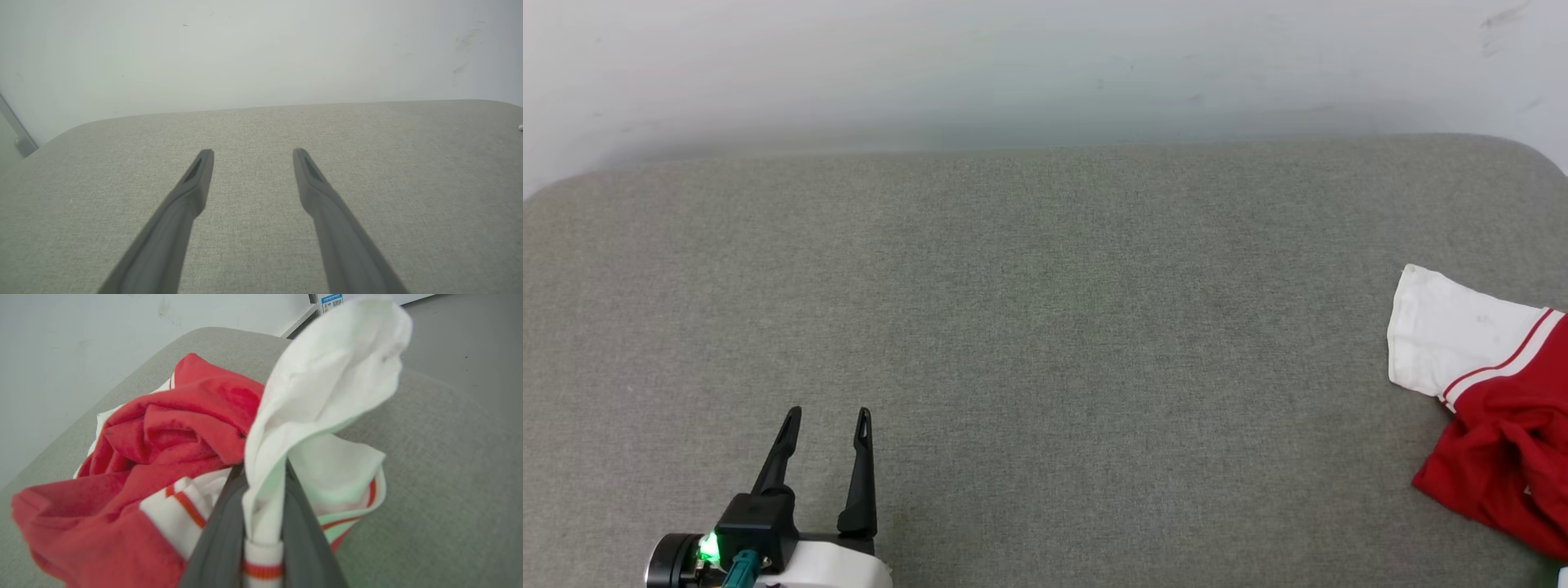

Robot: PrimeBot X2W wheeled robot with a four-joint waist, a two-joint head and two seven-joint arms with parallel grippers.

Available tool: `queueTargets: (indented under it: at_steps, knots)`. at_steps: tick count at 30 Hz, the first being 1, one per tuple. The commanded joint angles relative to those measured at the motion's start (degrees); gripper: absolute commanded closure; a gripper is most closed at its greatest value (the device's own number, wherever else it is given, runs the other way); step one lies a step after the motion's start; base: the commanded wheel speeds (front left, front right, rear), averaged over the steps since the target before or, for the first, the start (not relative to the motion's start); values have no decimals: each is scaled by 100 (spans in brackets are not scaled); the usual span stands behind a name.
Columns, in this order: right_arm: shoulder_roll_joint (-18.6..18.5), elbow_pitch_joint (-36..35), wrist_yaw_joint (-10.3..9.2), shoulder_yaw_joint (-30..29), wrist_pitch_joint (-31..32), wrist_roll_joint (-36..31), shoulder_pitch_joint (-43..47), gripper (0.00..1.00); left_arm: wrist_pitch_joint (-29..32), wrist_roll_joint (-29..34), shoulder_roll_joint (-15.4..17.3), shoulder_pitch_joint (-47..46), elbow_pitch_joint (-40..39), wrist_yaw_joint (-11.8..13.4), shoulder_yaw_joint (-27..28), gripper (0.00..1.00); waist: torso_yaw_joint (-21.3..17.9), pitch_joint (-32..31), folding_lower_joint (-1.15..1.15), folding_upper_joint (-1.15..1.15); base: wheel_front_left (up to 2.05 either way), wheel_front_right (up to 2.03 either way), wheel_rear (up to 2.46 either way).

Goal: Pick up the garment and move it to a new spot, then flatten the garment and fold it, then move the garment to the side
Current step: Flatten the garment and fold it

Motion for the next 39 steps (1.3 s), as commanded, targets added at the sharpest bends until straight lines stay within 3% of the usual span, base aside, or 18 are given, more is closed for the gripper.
queueTargets:
  at_steps: [1,2,15,22,30,31,39]
  knots:
    - [8,7,-4,-12,-12,-39,-51,64,-15,-14,-4,46,7,-8,-10,0,-5,-25,0,0,0,0,0]
    - [-34,-89,-4,-59,-13,-119,-44,0,-15,-15,-4,57,11,-3,-16,0,-7,-45,0,0,0,0,0]
    - [279,-2493,-4,-422,-15,-1412,215,0,-15,-24,-4,203,14,57,-45,0,20,-290,0,0,0,0,0]
    - [-238,-3367,-4,371,221,-1873,-252,0,-15,10,-5,187,-31,56,-61,0,78,-283,0,0,0,0,0]
    - [-1232,-3793,-4,2049,1658,-1795,-1081,0,-15,52,-4,-3,-137,26,-27,0,261,-55,0,0,0,0,0]
    - [-1232,-3793,-4,2049,1658,-1795,-1081,0,-15,52,-4,-3,-137,26,-27,0,261,-55,0,0,0,0,0]
    - [-2107,-3449,-6,3435,3873,-1056,-1404,0,-15,-14,-4,-176,-208,16,-47,0,508,269,0,0,0,0,0]
